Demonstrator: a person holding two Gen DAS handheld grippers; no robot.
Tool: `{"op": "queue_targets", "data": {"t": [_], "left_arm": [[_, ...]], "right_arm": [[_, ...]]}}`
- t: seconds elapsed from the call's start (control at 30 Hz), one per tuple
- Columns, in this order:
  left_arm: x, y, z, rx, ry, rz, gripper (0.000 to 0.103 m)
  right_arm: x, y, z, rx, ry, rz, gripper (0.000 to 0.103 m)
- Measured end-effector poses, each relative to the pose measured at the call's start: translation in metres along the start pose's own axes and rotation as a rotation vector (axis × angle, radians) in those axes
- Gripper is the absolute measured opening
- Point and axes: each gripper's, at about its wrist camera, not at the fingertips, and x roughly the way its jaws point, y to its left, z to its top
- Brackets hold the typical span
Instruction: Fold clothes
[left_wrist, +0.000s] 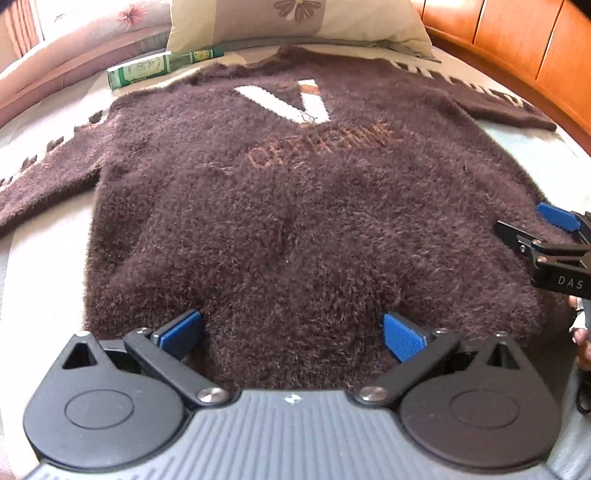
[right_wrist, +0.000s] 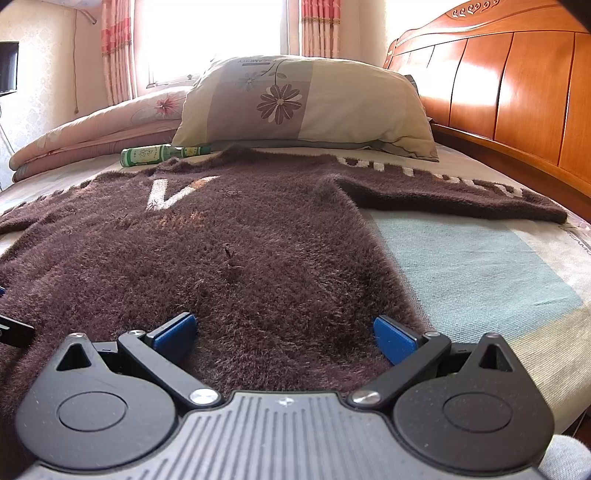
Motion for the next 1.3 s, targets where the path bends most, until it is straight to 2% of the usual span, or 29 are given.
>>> {"op": "queue_targets", "data": {"t": [0.1, 0.27, 0.7, 0.83, 0.93, 1.07, 1.13, 1.3], "left_arm": [[-0.012, -0.003, -0.008, 0.033, -0.021, -0.041, 0.102], [-0.021, 0.003, -0.041, 0.019, -0.045, -0.032, 0.102], [-0.036, 0.016, -0.014, -0.055, -0.118, -0.097, 0.102], [-0.013, 0.034, 0.006, -0.159, -0.121, -0.113, 0.102], [-0.003, 0.044, -0.003, -0.239, -0.096, -0.13, 0.102], [-0.018, 0.042, -0.026, -0.198, -0.123, -0.141, 0.102], [-0.026, 0.047, -0.027, -0.195, -0.121, -0.146, 0.102], [-0.029, 0.061, 0.005, -0.163, -0.151, -0.086, 0.102]], "right_arm": [[0.0, 0.0, 0.0, -0.002, -0.001, 0.002, 0.103], [-0.001, 0.0, -0.001, -0.012, -0.001, 0.005, 0.103], [-0.005, 0.001, -0.003, -0.022, -0.003, 0.008, 0.103], [-0.006, 0.001, -0.003, -0.018, 0.001, 0.007, 0.103], [-0.009, -0.001, -0.003, -0.01, 0.013, 0.02, 0.103], [-0.017, -0.002, -0.004, -0.006, 0.046, 0.034, 0.103], [-0.022, -0.003, -0.003, -0.004, 0.064, 0.045, 0.103], [-0.045, 0.004, 0.01, -0.002, 0.056, 0.092, 0.103]]}}
